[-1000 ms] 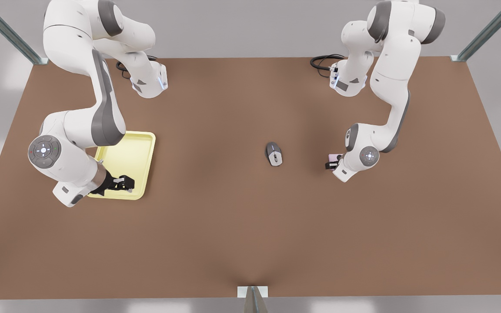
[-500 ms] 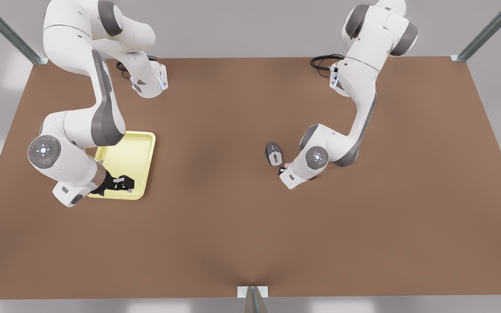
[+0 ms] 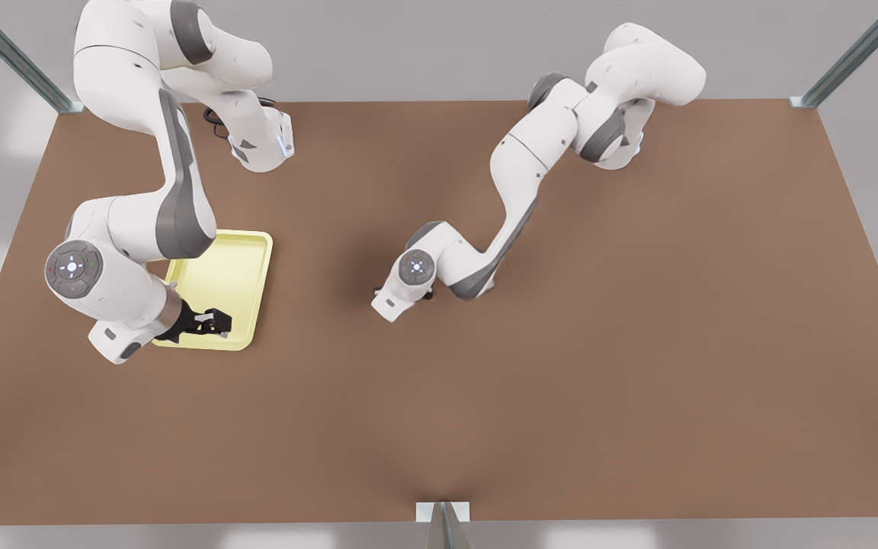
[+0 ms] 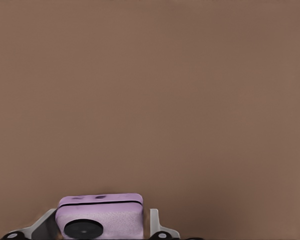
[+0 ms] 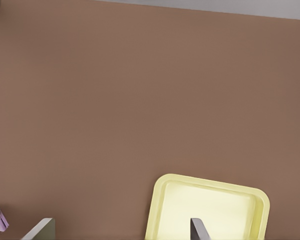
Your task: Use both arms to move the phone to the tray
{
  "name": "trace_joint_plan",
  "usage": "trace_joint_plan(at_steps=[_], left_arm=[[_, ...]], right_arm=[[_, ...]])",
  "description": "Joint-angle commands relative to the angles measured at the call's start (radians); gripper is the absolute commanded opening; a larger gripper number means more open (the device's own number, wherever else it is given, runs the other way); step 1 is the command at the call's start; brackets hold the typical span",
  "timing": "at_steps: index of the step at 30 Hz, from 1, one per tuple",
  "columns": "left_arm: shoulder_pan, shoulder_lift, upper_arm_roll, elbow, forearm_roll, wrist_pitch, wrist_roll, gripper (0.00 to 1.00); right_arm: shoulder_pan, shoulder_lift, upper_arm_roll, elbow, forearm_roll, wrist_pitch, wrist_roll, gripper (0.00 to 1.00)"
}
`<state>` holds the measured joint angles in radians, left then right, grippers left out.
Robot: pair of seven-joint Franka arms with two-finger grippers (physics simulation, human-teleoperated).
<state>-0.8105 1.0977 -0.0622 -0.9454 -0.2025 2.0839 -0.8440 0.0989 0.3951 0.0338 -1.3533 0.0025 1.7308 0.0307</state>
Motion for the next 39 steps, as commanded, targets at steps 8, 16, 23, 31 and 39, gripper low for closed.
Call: trace_joint_plan(at_steps=[8,16,23,31,39], left_arm=[[0.333,-0.403,0.018,-0.006,0.09,-0.64,0.179,1.0],[0.587,-0.831,0.013,-0.529,0.25,-0.596,0.77,1.0],[0.573,-0.78,-0.005,-0.417,0.129,-0.671,0.767,1.0],[0.573,-0.757,-0.007,-0.417,0.127,-0.67,0.773,1.0],[0.573,-0.757,-0.005,-0.415,0.129,-0.67,0.775,1.0]], right_arm=[[0.012,-0.001,0.009,0.01,0.001,0.029,0.012,1.0],[0.123,0.076,0.175,0.011,-0.025,0.052,0.6,1.0],[0.357,0.288,0.201,0.071,-0.042,0.205,1.14,1.0],[0.351,0.306,0.218,-0.179,-0.047,0.5,1.262,1.0],[0.288,0.274,0.222,-0.411,-0.038,0.71,0.902,1.0]])
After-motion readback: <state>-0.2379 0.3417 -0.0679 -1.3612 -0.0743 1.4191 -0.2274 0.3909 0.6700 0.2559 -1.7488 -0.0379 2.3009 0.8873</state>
